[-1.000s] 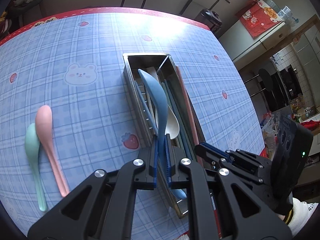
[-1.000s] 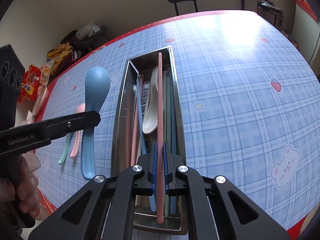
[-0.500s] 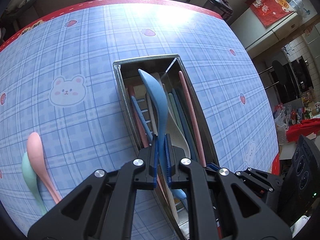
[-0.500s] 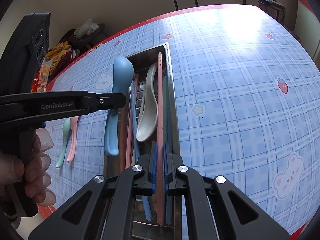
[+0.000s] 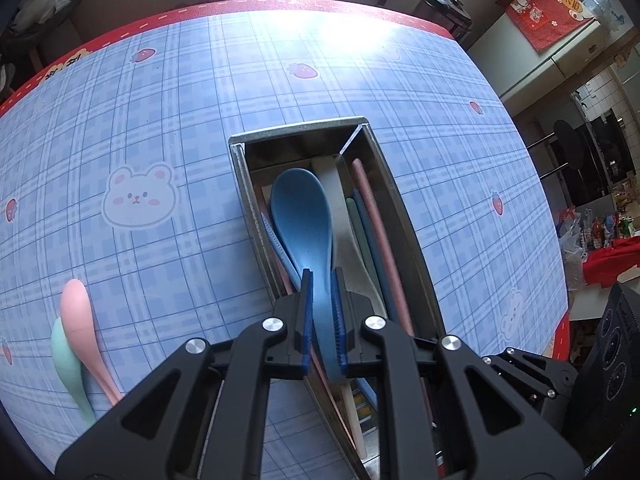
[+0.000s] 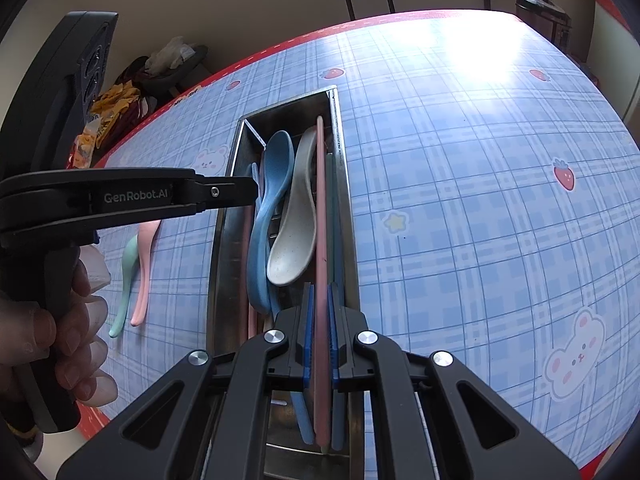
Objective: Organize utensils
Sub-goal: 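Lower the blue spoon and pink chopstick into the caddy and open both grippers, then move both open grippers back toward the mint-green and pink spoons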
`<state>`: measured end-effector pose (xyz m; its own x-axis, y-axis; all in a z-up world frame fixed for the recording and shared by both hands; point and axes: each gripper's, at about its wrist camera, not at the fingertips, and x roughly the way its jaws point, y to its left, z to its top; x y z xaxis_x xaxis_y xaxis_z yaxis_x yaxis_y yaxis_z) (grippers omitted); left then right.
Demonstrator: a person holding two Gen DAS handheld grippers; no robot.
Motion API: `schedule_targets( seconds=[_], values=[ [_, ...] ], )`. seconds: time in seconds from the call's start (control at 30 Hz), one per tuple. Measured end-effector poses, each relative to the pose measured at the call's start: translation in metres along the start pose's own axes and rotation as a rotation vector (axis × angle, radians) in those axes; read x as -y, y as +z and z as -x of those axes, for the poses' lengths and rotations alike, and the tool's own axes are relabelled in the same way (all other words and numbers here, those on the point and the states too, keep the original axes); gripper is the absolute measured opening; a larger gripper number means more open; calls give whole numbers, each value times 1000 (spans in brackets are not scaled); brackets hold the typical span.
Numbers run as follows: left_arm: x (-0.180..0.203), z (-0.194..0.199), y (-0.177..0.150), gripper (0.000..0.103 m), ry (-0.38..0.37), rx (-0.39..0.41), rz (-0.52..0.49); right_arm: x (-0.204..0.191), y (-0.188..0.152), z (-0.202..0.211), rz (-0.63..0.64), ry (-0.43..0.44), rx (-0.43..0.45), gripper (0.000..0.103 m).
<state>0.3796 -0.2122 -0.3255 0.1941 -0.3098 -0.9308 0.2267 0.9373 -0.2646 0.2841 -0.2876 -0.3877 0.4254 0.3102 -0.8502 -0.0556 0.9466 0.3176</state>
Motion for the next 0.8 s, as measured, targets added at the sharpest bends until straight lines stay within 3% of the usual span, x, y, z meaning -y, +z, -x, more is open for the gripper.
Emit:
schedule_targets(
  seconds=[0.1,0.2,0.23,0.27,0.43,0.6,0.67,0.8],
  values=[
    [-5,16,0,33,-7,36,9,0,0,5,2,-8,8,13],
    [-16,39,-2,47,-3,79,10,-5,-1,12,7,0,19,25],
    [-20,47,-3,48,-1,95,9,-7,-1,14,10,5,23,35],
    [-24,55,-4,53,1,106,8,-11,-2,17,15,-6,30,50],
    [-51,91,-22,85,7,165,27,-30,-6,31,54,12,51,67],
    [-81,117,-50,85,20,185,44,-50,-13,37,80,15,58,86],
    [-93,126,-64,97,22,198,59,-58,-17,37,87,16,53,95],
    [-116,142,-91,97,42,233,95,-73,-26,35,107,-19,46,97]
  ],
)
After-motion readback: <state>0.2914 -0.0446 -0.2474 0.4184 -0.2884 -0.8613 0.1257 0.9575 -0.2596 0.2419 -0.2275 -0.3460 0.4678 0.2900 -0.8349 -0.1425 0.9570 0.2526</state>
